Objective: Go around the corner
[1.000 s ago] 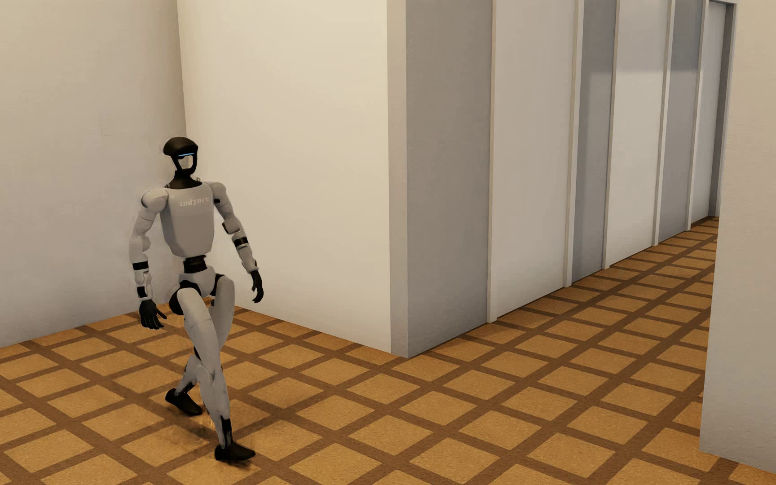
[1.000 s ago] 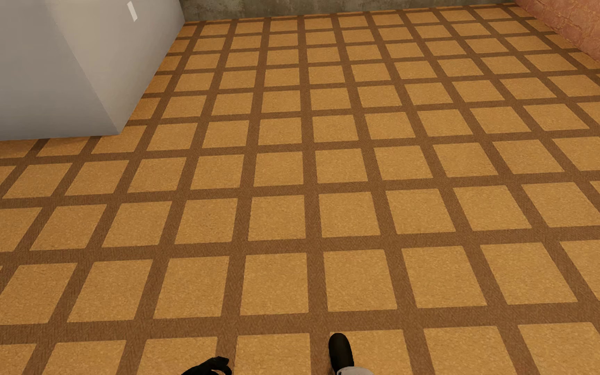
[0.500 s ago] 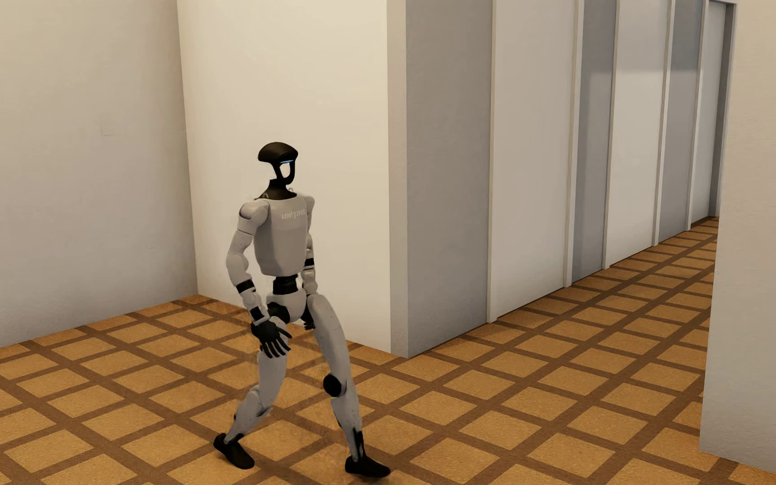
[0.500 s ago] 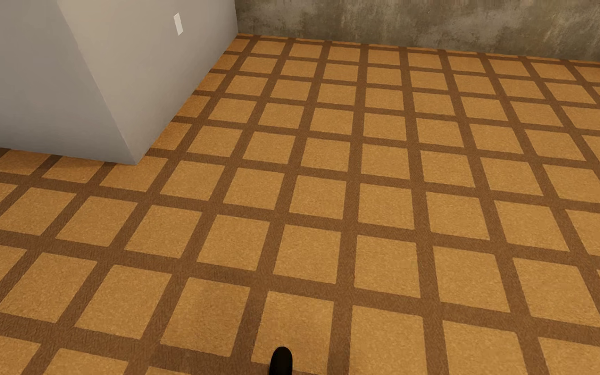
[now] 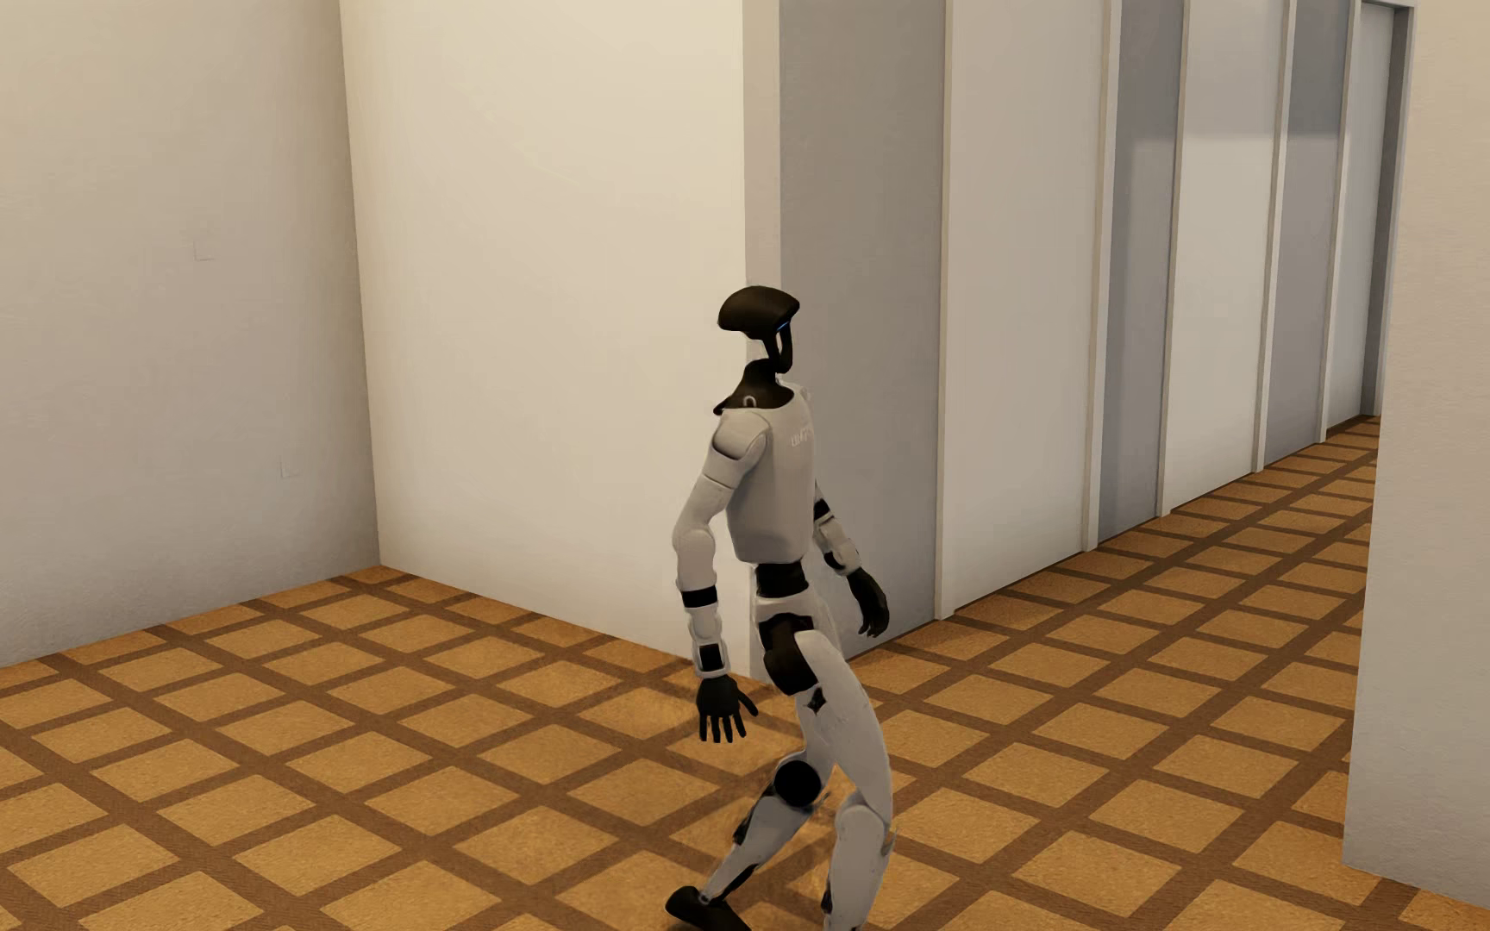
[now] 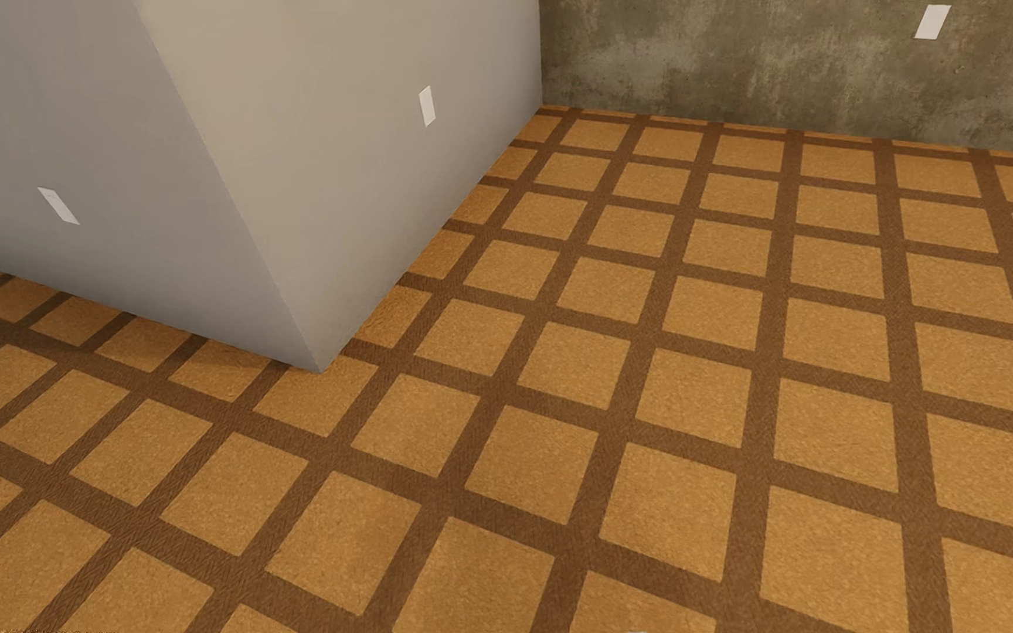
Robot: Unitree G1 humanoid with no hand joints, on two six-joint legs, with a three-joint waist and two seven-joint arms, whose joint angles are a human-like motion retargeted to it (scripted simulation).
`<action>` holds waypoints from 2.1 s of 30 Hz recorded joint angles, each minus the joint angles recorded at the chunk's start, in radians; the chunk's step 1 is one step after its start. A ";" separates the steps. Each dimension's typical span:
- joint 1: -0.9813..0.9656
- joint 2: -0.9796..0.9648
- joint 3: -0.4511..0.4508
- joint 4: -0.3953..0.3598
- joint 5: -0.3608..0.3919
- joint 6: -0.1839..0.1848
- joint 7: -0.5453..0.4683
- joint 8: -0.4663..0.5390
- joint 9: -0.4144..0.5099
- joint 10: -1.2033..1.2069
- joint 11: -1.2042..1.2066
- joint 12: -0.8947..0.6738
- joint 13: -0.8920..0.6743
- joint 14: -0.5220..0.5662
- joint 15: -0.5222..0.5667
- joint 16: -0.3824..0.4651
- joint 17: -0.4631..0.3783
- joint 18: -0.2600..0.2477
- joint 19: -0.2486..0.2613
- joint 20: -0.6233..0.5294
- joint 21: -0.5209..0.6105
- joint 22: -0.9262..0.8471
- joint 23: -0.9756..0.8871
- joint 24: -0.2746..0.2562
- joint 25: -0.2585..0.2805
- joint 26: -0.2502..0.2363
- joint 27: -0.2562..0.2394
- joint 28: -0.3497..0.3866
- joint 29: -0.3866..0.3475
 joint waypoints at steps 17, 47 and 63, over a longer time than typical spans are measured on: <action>-0.760 0.619 0.429 0.188 -0.124 -0.100 0.000 0.000 0.009 0.078 0.002 0.210 -0.210 0.435 -0.266 -0.047 -0.057 0.000 0.000 -0.324 -0.044 0.339 -0.200 0.000 0.000 0.000 0.000 0.000 0.000; -0.591 0.640 0.455 0.134 0.079 -0.122 0.000 0.000 -0.005 -0.200 -0.111 0.281 -0.276 0.082 -0.460 -0.068 0.002 0.000 0.000 -0.324 -0.121 0.304 -0.478 0.000 0.000 0.000 0.000 0.000 0.000; 0.231 -0.154 -0.087 0.119 0.025 -0.087 0.000 0.000 -0.064 -0.194 -0.097 -0.170 0.045 -0.031 0.129 -0.013 0.029 0.000 0.000 0.171 0.080 -0.172 0.107 0.000 0.000 0.000 0.000 0.000 0.000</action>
